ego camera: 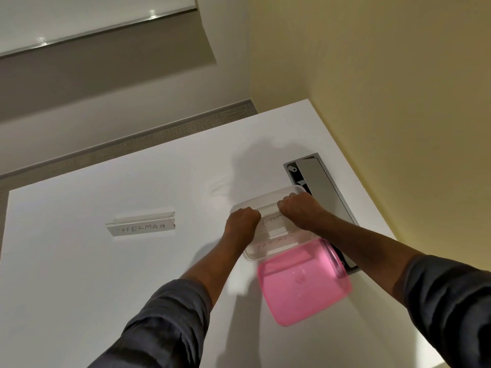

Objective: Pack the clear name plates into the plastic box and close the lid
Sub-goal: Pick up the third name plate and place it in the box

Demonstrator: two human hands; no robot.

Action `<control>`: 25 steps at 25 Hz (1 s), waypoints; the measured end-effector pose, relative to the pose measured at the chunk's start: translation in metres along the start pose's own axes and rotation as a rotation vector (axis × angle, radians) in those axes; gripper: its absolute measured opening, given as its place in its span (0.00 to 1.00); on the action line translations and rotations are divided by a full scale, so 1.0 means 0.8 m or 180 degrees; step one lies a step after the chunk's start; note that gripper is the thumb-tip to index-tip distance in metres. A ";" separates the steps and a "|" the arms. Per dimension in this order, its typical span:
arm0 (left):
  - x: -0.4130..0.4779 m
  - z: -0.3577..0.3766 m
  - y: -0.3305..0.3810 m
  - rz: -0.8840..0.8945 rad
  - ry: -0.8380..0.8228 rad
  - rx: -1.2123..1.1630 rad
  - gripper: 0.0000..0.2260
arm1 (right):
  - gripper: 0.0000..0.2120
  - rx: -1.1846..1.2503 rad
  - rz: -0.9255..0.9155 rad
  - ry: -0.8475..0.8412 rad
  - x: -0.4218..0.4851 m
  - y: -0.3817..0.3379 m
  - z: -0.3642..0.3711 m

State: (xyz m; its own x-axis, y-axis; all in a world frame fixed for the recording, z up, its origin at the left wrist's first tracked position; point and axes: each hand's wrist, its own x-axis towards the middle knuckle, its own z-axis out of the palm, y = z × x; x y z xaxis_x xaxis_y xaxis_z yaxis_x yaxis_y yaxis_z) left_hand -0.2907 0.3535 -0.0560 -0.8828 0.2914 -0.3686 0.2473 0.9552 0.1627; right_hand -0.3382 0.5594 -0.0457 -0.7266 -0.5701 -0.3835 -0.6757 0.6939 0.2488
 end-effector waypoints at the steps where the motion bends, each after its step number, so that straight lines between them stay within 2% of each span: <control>1: 0.001 0.002 0.001 -0.0008 -0.0026 0.0022 0.09 | 0.12 0.0041 0.0034 -0.0014 0.000 -0.001 0.002; 13: -0.011 -0.005 0.016 -0.0217 0.0178 0.0048 0.08 | 0.12 0.0405 0.0395 0.0069 -0.011 -0.008 0.006; 18: -0.027 -0.015 0.012 -0.0075 0.0430 -0.0174 0.05 | 0.12 0.0660 0.0445 0.0244 -0.016 -0.012 -0.001; 21: -0.043 -0.026 0.004 -0.0026 0.0801 -0.0412 0.08 | 0.09 0.0915 0.0502 0.0475 -0.019 -0.022 -0.008; 25: -0.090 -0.035 -0.031 -0.0376 0.1794 -0.1007 0.08 | 0.08 0.1398 0.0618 0.1005 -0.016 -0.049 -0.030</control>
State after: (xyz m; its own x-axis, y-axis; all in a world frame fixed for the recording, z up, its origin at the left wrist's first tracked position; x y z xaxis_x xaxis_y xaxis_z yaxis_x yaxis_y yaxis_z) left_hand -0.2442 0.3070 -0.0078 -0.9921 0.0313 0.1215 0.0825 0.8924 0.4435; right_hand -0.3055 0.5294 -0.0292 -0.8797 -0.4709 -0.0666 -0.4602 0.8782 -0.1305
